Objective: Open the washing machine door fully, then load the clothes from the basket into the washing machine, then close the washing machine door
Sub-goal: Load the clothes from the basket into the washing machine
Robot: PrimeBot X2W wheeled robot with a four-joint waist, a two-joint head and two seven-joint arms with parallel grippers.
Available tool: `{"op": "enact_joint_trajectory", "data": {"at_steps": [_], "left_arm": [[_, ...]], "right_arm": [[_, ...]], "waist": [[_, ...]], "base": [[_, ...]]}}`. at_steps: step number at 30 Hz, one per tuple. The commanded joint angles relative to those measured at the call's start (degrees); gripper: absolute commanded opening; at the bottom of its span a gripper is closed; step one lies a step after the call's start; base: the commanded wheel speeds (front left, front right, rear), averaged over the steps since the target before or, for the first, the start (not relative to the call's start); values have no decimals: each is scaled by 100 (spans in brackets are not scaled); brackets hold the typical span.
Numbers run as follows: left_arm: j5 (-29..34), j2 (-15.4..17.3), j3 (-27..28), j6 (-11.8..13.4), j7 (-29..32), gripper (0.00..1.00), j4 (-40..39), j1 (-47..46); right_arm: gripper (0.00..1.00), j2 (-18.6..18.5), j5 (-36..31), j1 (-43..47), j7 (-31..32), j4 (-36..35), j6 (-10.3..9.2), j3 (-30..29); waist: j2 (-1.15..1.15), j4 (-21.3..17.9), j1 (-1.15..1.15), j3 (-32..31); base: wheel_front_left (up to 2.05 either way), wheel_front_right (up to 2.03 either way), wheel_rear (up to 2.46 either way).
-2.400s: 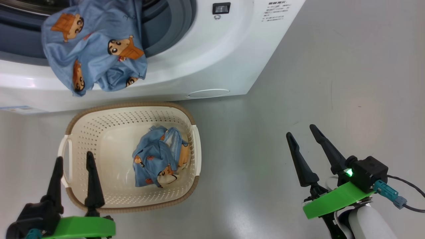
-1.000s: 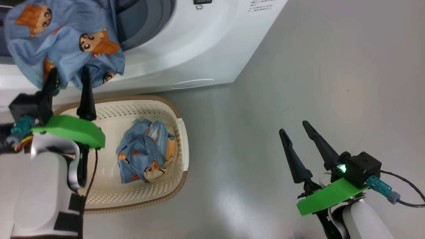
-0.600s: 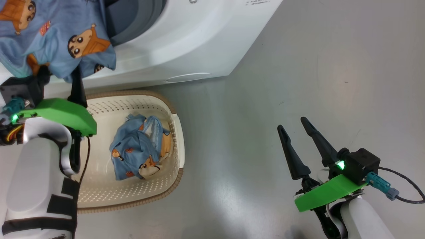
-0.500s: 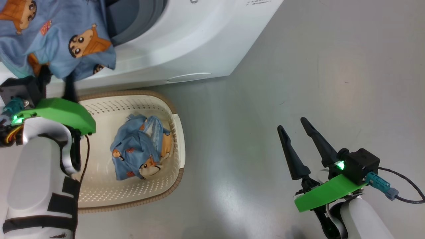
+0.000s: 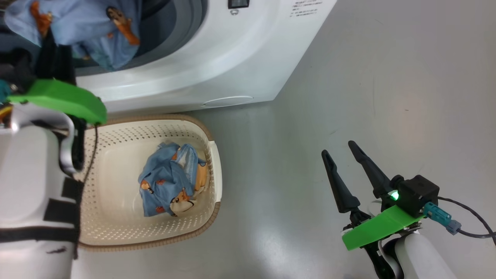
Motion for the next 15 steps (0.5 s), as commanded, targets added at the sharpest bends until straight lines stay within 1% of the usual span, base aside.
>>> {"op": "enact_joint_trajectory", "data": {"at_steps": [1, 7, 15], "left_arm": [[31, 320, 124, -13, 81, 0, -79, -214], [-29, 508, 146, -86, 331, 0, 213, -841], [-65, 606, 131, -89, 412, 0, 616, -1722]], "right_arm": [[100, 9, 110, 87, -27, -97, 9, 174], [100, -40, 151, 80, -27, -102, 9, 179], [100, -45, 174, 15, -27, -164, 9, 150]], "waist": [[0, -37, 0, 6], [0, -183, 0, 136], [0, -289, 0, 531]], "base": [[0, 0, 0], [0, 0, 0], [0, 0, 0]]}}
